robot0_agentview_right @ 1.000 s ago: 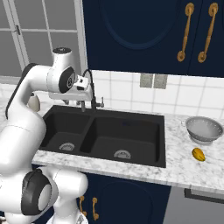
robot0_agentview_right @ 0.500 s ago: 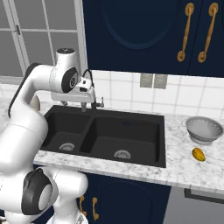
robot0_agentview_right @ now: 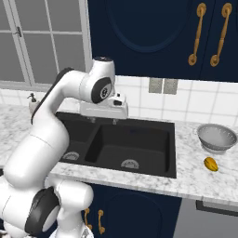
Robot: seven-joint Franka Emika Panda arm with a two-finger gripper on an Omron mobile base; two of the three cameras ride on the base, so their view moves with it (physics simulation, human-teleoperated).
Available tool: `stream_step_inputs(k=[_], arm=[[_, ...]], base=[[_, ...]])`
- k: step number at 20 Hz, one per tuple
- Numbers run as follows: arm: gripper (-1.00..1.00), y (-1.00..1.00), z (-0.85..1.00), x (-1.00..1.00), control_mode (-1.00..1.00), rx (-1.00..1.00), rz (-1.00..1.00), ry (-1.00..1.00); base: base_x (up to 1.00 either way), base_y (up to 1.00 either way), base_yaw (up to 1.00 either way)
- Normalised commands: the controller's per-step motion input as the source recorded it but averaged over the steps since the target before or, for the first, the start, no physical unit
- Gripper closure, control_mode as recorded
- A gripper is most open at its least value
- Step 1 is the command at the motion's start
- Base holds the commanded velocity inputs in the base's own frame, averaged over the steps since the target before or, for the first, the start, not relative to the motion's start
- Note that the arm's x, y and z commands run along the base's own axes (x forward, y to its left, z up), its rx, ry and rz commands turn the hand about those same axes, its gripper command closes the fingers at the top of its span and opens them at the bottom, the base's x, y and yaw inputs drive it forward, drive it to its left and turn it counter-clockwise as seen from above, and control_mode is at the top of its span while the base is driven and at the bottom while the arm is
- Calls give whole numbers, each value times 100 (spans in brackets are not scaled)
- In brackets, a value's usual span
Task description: Put the colander in the sink, put the mango in the colander, and turn on the sink faucet and pour water over the colander.
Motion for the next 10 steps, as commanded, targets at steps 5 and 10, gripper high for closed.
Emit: stream_step_inputs(k=[5, 10], arm=[[-100, -100, 0, -1, -100, 0, -2, 30], [-100, -74, -15, 0, -100, -3, -7, 21]], base=[[0, 0, 0], [0, 0, 0]])
